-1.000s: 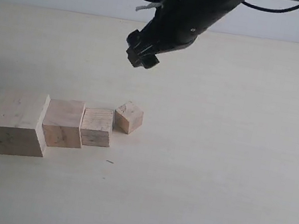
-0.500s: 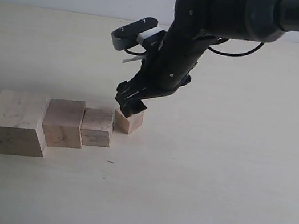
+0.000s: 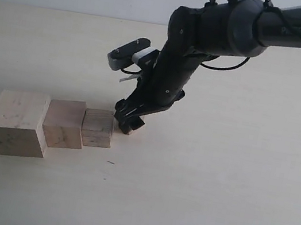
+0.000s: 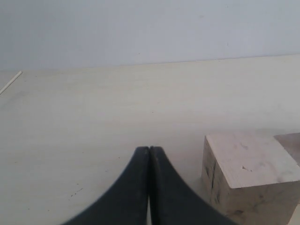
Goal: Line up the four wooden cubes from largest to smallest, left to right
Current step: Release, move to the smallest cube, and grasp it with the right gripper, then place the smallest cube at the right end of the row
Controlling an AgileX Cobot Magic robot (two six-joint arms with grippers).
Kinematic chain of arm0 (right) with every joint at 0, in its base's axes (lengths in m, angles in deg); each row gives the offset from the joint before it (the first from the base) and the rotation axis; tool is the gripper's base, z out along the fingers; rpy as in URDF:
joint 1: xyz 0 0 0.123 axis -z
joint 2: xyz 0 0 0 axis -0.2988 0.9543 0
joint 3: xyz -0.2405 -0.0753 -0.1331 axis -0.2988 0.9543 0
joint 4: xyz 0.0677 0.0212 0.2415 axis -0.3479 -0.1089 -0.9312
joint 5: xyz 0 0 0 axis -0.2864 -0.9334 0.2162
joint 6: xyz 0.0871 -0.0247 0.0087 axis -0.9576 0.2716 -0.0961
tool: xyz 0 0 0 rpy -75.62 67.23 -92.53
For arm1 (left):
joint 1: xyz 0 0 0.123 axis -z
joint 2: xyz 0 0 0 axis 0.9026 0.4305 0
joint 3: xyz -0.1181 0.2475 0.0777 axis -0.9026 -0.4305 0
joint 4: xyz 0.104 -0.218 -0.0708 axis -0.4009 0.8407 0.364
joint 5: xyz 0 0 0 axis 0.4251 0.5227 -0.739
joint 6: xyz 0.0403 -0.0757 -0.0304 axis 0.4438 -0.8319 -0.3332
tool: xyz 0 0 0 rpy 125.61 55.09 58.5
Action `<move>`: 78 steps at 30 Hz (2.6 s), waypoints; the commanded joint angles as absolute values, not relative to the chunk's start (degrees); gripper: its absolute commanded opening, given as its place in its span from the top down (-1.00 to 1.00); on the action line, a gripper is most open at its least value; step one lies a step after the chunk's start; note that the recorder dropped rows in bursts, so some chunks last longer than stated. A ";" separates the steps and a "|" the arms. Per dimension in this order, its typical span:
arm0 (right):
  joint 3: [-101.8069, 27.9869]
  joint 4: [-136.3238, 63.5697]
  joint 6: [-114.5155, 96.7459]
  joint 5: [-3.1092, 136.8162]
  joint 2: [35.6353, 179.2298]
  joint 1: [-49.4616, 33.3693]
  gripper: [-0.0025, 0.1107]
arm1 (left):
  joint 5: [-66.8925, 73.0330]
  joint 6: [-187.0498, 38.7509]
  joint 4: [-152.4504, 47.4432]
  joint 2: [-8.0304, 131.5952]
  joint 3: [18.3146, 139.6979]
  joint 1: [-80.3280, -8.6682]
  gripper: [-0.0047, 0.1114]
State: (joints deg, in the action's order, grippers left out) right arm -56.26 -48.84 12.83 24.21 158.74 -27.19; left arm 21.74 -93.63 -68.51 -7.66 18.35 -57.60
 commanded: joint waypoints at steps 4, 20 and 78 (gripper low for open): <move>-56.39 -47.54 15.05 28.64 161.00 -27.25 0.19 | 21.63 -93.57 -68.48 -8.03 18.31 -57.67 0.92; -56.39 -45.17 36.29 14.85 150.73 -27.25 0.96 | 21.63 -93.57 -68.48 -8.03 18.31 -57.67 0.92; -56.39 -56.08 57.83 21.49 162.28 -29.24 -0.08 | 21.63 -93.57 -68.48 -8.03 18.31 -57.67 0.92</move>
